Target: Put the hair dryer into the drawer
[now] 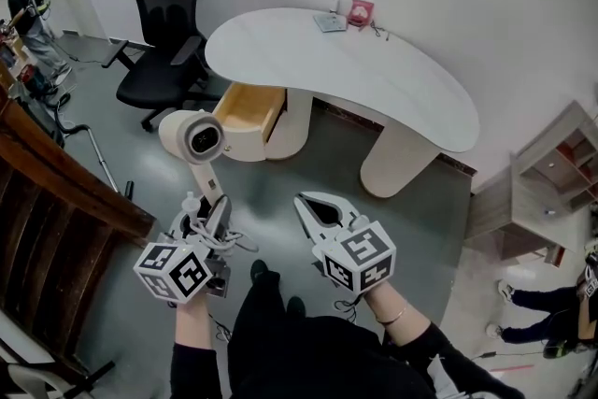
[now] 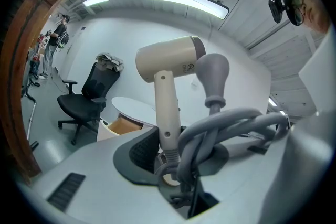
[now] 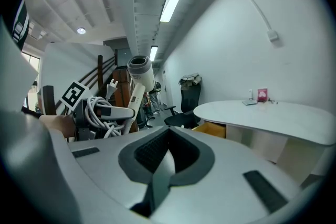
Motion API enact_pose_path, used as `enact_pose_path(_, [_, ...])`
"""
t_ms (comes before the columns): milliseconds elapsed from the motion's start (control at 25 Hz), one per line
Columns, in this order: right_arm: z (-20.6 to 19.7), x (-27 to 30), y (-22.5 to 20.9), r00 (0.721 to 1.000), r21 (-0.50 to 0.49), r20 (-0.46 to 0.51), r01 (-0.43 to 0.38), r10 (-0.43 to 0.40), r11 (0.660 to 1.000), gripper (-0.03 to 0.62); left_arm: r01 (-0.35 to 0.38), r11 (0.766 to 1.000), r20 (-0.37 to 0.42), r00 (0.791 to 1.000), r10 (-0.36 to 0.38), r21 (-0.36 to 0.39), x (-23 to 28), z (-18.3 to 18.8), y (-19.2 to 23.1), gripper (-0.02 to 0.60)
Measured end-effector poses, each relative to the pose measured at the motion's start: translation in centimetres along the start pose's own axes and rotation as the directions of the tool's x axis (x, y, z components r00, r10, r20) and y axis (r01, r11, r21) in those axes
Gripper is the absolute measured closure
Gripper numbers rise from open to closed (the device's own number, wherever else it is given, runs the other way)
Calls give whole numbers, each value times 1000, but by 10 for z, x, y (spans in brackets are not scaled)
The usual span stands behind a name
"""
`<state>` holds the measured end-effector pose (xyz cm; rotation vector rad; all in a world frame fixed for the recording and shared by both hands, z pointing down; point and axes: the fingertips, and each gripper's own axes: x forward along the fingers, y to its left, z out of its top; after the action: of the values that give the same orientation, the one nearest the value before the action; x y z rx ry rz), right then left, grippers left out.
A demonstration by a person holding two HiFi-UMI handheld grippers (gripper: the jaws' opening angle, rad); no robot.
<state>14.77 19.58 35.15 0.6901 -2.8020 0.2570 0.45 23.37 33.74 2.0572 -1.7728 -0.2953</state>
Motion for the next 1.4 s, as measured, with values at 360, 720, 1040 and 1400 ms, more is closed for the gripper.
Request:
enact_pose_path(360, [4, 51, -30, 999, 27, -22, 39, -38, 999, 591, 9, 1000, -18, 1000, -9, 4, 47, 16, 45, 436])
enact_pose_path(720, [16, 129, -58, 996, 64, -61, 64, -60, 996, 591, 36, 999, -69, 997, -35, 6, 105, 40, 107, 436])
enact_pose_path(1040, [33, 191, -75, 992, 92, -74, 106, -100, 990, 591, 79, 997, -123, 989, -78, 0, 143, 57, 155, 436])
enact_pose_path(1400, [35, 227, -95, 983, 111, -102, 164, -153, 980, 590, 140, 988, -176, 973, -148, -59, 176, 51, 180, 436])
